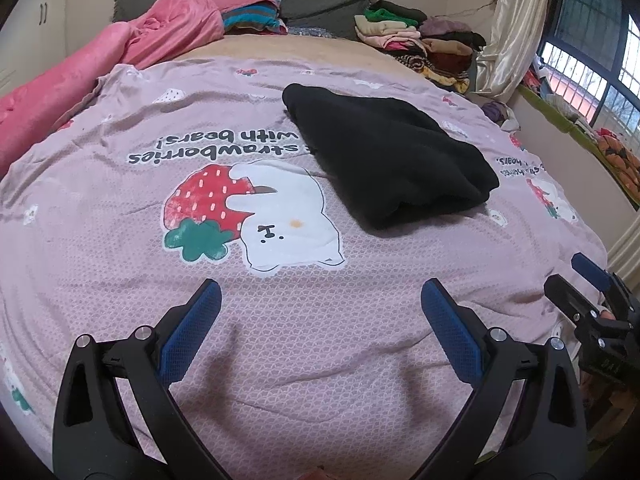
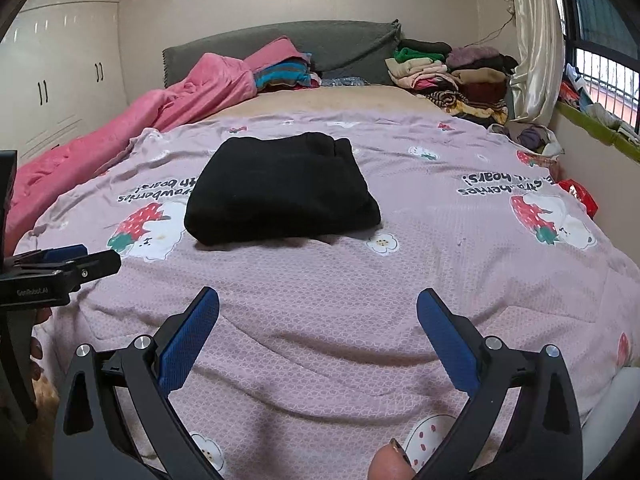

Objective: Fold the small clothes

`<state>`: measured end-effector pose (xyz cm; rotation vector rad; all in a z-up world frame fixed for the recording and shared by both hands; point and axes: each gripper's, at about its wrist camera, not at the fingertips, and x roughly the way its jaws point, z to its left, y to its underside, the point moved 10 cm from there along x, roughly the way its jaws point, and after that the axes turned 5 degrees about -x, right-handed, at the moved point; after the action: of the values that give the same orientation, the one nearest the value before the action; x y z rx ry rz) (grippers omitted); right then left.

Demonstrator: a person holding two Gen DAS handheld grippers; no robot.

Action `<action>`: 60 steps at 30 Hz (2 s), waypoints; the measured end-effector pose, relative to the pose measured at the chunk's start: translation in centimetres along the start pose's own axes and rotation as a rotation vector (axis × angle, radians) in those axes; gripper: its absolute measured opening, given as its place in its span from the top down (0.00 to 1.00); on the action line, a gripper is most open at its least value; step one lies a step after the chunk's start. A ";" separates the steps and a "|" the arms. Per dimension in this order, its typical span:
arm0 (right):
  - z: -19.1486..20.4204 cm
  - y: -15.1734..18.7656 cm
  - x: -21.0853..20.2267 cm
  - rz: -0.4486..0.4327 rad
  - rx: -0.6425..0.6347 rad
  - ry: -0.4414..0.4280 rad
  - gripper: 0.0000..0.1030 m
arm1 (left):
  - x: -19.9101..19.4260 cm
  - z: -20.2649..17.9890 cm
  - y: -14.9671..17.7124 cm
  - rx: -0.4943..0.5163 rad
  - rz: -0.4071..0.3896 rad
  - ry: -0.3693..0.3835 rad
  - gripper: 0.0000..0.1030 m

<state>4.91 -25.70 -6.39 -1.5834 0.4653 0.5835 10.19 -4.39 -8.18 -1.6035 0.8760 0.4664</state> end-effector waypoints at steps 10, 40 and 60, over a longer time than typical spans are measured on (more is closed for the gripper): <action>-0.3 -0.2 -0.2 -0.005 0.004 0.000 0.04 | -0.4 -0.1 0.0 0.010 -0.004 -0.013 0.09; 0.1 -0.4 -0.5 -0.014 -0.001 0.004 0.04 | -0.3 0.4 0.4 0.010 0.021 -0.055 0.09; 0.6 -0.5 -0.6 -0.016 -0.006 0.007 0.04 | -0.1 0.5 0.8 0.014 0.040 -0.062 0.09</action>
<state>4.67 -25.13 -5.65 -1.5943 0.4556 0.5675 9.56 -3.93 -8.73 -1.5530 0.8642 0.5346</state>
